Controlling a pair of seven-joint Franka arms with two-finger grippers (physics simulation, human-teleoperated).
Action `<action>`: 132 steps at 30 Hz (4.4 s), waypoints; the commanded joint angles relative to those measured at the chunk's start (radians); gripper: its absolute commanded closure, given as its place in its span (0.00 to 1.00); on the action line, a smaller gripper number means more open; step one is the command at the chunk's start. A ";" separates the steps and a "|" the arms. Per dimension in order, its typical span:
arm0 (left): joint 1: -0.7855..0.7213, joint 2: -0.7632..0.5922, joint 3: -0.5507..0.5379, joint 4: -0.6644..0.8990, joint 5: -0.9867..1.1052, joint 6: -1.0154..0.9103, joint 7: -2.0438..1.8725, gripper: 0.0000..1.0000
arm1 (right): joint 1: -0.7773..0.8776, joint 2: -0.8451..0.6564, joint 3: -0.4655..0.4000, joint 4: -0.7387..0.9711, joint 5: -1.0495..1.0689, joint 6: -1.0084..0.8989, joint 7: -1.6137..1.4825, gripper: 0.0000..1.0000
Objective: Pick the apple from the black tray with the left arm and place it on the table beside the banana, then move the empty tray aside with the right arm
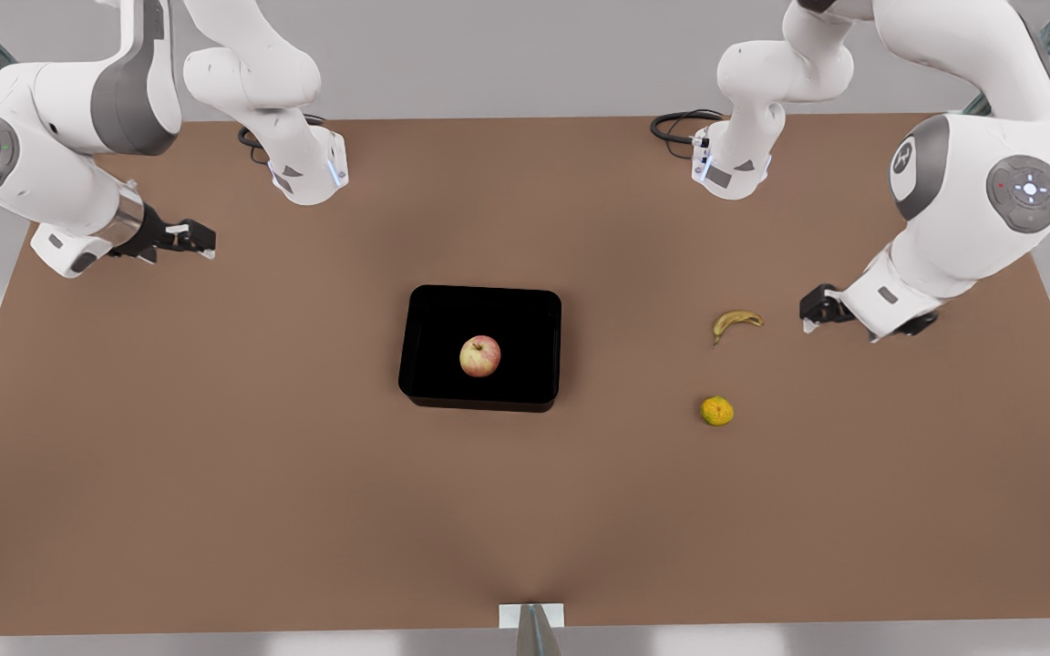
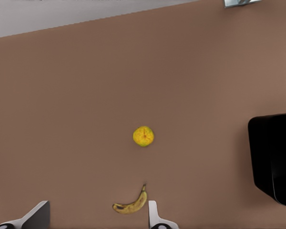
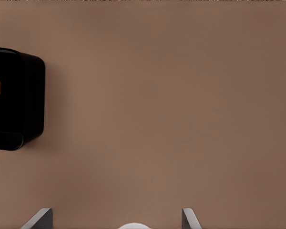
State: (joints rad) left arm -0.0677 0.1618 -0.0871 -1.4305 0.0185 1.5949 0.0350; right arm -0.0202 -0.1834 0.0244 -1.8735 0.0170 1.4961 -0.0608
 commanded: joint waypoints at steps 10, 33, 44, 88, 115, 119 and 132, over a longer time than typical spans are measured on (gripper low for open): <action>-0.500 0.196 -0.109 0.090 0.078 0.074 -0.589 0.00 | 0.006 0.024 0.006 0.016 0.001 0.015 -0.022 0.00; -0.791 0.745 -0.046 0.386 0.294 0.508 -1.127 0.00 | 0.005 0.045 0.008 0.033 0.000 0.010 -0.022 0.00; -0.824 0.801 -0.043 0.374 0.299 0.473 -1.092 0.00 | 0.003 0.061 0.006 0.051 -0.003 0.009 -0.025 0.00; -0.822 0.785 -0.008 0.315 0.356 0.353 -1.015 0.19 | 0.006 0.081 0.008 0.065 -0.002 0.007 -0.024 0.00; -0.371 0.154 0.112 -0.751 0.273 0.858 -0.303 0.00 | 0.043 0.214 0.402 -0.058 0.133 0.199 0.972 0.00; -0.371 0.173 0.112 -0.748 0.273 0.855 -0.305 0.00 | 0.043 0.262 0.350 -0.133 0.162 0.302 0.974 0.00; -0.379 0.030 0.102 -0.624 0.147 0.579 -0.340 0.00 | 0.057 0.278 0.354 -0.079 0.248 0.294 0.955 0.00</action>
State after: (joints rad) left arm -0.4456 0.2386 0.0164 -2.0799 0.1744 2.3766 -0.4112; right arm 0.0296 0.0923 0.3725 -1.9609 0.2137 1.7822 0.6888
